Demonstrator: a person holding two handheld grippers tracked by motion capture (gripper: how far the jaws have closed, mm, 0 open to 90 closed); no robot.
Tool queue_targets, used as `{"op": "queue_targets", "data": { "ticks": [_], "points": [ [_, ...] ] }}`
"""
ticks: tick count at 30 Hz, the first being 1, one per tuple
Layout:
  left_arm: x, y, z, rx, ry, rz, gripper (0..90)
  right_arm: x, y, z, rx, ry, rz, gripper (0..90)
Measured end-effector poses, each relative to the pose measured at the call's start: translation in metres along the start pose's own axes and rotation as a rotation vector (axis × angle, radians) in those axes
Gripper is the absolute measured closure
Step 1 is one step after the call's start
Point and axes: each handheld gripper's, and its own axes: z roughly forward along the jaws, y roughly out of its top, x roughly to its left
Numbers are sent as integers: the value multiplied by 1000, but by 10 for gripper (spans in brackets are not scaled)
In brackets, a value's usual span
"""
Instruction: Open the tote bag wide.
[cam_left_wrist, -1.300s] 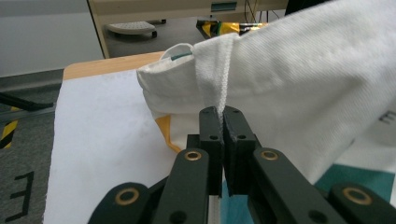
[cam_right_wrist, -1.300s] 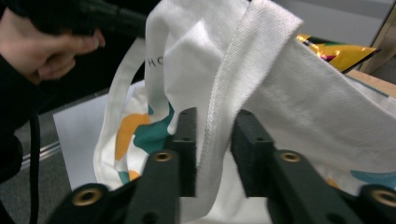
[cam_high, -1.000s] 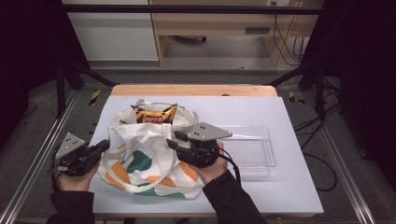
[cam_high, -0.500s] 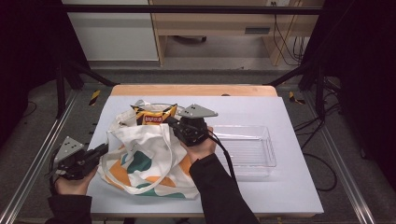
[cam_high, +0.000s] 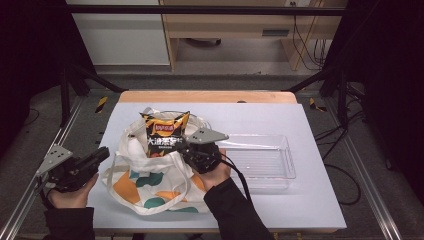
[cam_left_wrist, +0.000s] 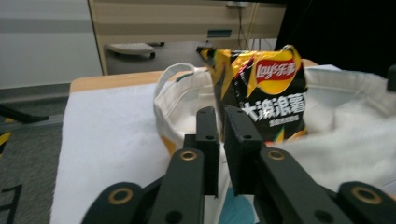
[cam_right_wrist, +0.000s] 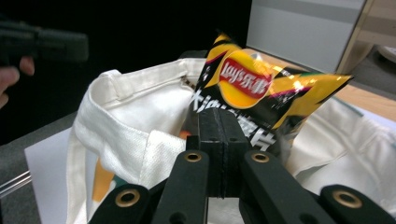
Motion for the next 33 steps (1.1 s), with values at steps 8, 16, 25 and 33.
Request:
{"op": "queue_targets", "data": {
  "ticks": [8, 16, 25, 33],
  "points": [
    [-21, 6, 23, 38, -41, 47, 883, 12, -25, 5, 40, 27, -15, 900],
    [-33, -6, 46, 131, -57, 91, 892, 16, -43, 4, 53, 47, -1, 900],
    [-30, -35, 54, 252, -52, 122, 897, 19, -63, 6, 79, 53, 10, 900],
    [-32, -55, 63, 328, -47, 148, 897, 19, -80, 11, 109, 20, 14, 900]
  ]
}}
